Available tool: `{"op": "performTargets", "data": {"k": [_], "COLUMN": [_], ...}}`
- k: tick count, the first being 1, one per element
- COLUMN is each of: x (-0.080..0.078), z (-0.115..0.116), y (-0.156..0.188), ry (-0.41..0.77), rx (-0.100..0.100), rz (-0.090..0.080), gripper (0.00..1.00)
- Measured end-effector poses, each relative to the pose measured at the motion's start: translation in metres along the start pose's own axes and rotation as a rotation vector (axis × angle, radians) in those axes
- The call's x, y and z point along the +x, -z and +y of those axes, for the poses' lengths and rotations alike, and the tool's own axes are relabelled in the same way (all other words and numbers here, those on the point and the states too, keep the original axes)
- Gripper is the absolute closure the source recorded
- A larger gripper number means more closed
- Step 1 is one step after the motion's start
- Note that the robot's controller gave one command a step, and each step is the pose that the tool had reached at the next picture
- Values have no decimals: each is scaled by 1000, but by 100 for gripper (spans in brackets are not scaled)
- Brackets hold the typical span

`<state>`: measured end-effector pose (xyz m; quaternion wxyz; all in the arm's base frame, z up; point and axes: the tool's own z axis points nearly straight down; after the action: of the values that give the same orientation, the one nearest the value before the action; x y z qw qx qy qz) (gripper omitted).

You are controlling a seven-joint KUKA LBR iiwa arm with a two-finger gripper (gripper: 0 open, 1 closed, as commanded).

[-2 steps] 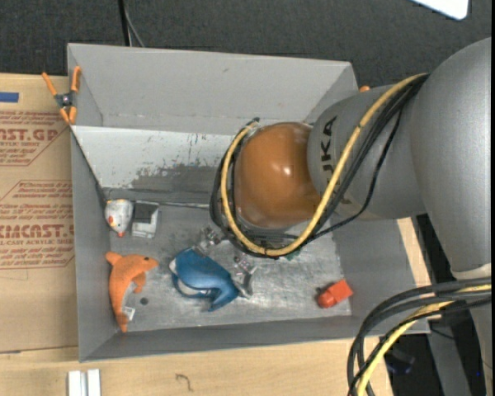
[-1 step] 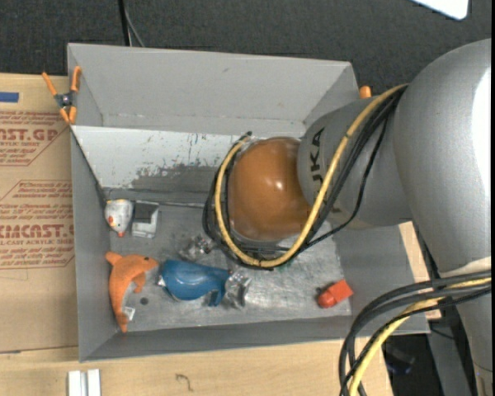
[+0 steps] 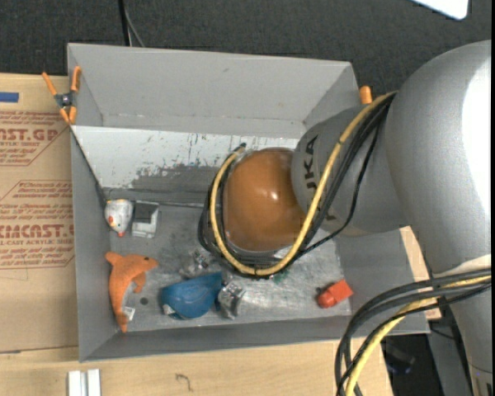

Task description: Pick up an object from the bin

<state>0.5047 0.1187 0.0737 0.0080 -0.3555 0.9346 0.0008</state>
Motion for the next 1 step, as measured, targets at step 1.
{"op": "performTargets", "data": {"k": [1], "x": [0], "z": [0], "y": [0], "ry": [0], "rx": [0], "rz": [0], "gripper": [100]}}
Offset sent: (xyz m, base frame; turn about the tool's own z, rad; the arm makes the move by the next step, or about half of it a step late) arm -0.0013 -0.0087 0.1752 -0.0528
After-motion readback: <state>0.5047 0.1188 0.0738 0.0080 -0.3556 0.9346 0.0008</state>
